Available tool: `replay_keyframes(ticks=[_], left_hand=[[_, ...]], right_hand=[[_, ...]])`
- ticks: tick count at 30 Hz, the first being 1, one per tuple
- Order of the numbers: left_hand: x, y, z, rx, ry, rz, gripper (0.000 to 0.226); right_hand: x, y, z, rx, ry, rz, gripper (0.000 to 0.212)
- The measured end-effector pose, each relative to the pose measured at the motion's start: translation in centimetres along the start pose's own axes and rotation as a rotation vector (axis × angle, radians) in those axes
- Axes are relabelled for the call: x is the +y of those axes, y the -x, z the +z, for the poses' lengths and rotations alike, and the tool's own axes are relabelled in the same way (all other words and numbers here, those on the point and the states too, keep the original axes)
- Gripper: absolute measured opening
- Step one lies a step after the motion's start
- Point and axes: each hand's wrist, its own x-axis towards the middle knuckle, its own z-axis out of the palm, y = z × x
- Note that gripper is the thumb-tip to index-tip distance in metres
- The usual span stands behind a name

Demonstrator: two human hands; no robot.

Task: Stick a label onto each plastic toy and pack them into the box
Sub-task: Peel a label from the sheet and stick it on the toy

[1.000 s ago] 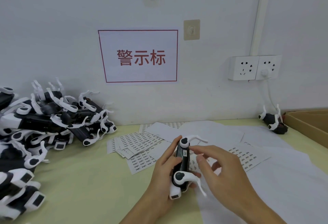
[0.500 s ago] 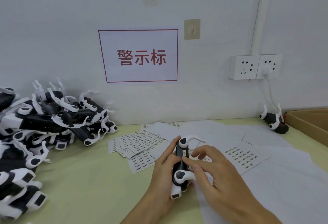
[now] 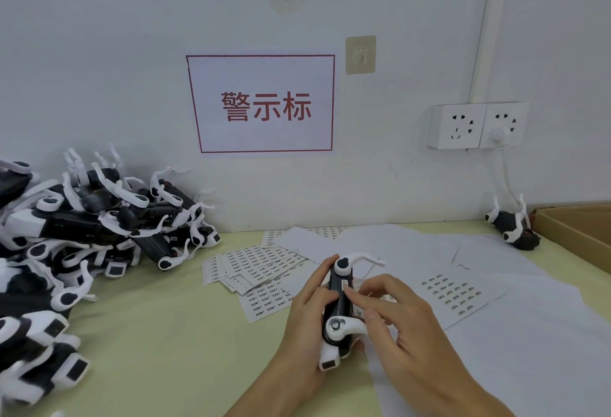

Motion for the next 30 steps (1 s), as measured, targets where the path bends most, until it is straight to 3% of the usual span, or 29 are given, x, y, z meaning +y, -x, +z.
replay_keyframes(ticks=[5,10,18,22,26,30], left_hand=[[0.0,0.2,0.1,-0.074,0.013,0.035,0.04],[-0.3,-0.1,-0.1,-0.023,-0.088,0.072,0.041],[-0.5,-0.3,-0.1,0.007,-0.162,0.084,0.041],[-0.5,-0.2,-0.1,-0.003,-0.154,0.092,0.034],[-0.5,-0.2,-0.4,-0.032,-0.146,0.082,0.035],[-0.6,-0.2,-0.3,-0.04,-0.117,0.072,0.034]], right_hand=[[0.0,-0.1,0.0,0.113,-0.241,0.044,0.036],[0.0,-0.4,0.2,0.102,-0.546,0.297,0.036],[0.0,-0.3,0.6,0.101,-0.435,0.335,0.029],[-0.3,-0.3,0.7,0.104,-0.376,0.208,0.024],[0.1,-0.1,1.0,0.058,-0.263,0.112,0.042],[0.3,-0.2,0.7,0.084,-0.16,0.021,0.042]])
